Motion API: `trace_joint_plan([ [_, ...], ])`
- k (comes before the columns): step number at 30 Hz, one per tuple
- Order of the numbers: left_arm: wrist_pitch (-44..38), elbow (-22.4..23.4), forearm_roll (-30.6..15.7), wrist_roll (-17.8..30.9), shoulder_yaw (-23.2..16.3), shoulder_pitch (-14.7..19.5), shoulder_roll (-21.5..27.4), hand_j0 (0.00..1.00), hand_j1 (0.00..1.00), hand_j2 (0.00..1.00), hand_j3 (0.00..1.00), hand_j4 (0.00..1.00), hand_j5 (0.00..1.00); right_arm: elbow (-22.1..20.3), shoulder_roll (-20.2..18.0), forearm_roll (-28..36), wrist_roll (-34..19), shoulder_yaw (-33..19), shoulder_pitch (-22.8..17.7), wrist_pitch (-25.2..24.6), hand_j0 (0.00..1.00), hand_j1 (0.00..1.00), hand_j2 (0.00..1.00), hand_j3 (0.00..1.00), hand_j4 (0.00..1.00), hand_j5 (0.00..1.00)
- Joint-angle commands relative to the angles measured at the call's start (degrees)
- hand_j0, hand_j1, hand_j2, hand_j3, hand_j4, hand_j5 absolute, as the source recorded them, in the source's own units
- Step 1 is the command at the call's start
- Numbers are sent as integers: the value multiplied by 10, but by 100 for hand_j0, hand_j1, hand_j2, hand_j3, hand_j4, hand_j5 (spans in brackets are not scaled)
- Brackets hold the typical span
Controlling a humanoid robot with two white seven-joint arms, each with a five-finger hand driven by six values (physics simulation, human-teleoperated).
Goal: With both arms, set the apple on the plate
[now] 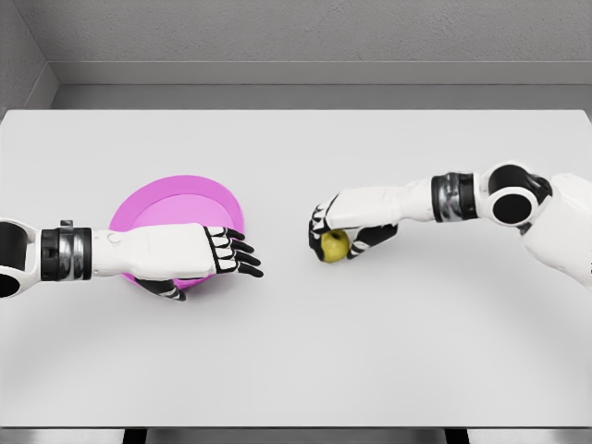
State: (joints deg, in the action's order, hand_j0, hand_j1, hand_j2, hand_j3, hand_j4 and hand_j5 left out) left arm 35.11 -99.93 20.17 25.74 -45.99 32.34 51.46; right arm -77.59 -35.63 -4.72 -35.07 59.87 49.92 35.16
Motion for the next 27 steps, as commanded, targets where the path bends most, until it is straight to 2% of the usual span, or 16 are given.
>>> trace_joint_plan([
  [1,-1,0,-4,0,0,0,0,100,100,100,100,100,100,-23,-11,4,1,3,0,-2,43,43,43,43,43,43],
  [3,-1,0,-4,0,0,0,0,100,100,100,100,100,100,-23,-28,4,1,3,-2,-2,46,46,46,46,46,46],
  [4,-1,0,-3,-1,0,0,0,100,100,100,100,100,100,-23,-32,3,1,4,-4,-2,58,58,58,58,58,58],
  [5,-1,0,-4,-1,0,0,0,100,100,100,100,100,100,-23,-42,2,1,4,-4,-2,100,100,100,100,100,100],
  [11,-1,0,-4,0,0,0,0,100,100,100,100,100,100,-22,-51,2,1,-5,-4,-2,100,100,100,100,100,100],
  [12,-1,0,-4,0,0,0,0,100,100,100,100,100,100,-18,-55,5,1,-31,-6,-2,100,100,100,100,100,100],
  [14,-1,1,-3,1,-15,9,-16,100,100,100,100,100,100,3,-74,24,1,-162,-48,-2,100,100,100,100,100,100],
  [15,-1,0,-4,1,-30,26,-27,100,100,100,100,100,100,22,-84,30,1,-212,-61,-2,100,100,100,100,100,100],
  [16,-1,0,-6,0,-42,51,-35,100,100,100,100,100,100,58,-87,55,1,-269,-78,-2,100,100,100,100,100,100],
  [18,-1,1,-6,0,-55,84,-58,100,100,100,100,100,100,76,-88,63,1,-321,-98,-2,100,100,100,100,100,100],
  [19,-1,3,-9,-1,-80,113,-73,100,100,100,100,100,100,76,-86,63,1,-360,-117,-2,100,100,100,100,100,100],
  [20,-1,24,-8,-1,-107,141,-110,100,100,100,100,100,100,74,-84,63,1,-397,-136,-2,100,100,100,100,100,100],
  [21,-1,65,-8,-2,-137,170,-153,100,100,100,100,100,100,73,-86,65,1,-399,-139,-2,100,100,100,100,100,100],
  [23,-1,128,-7,-2,-154,189,-221,100,100,100,100,100,100,68,-85,65,1,-396,-141,-2,100,100,100,100,100,100],
  [25,-1,162,-7,-3,-154,198,-256,100,100,100,100,100,100,56,-85,64,1,-385,-141,-2,100,100,100,100,100,100],
  [27,-1,168,-7,-4,-154,200,-270,100,100,100,100,100,100,49,-85,64,1,-373,-142,-2,100,100,100,100,100,100],
])
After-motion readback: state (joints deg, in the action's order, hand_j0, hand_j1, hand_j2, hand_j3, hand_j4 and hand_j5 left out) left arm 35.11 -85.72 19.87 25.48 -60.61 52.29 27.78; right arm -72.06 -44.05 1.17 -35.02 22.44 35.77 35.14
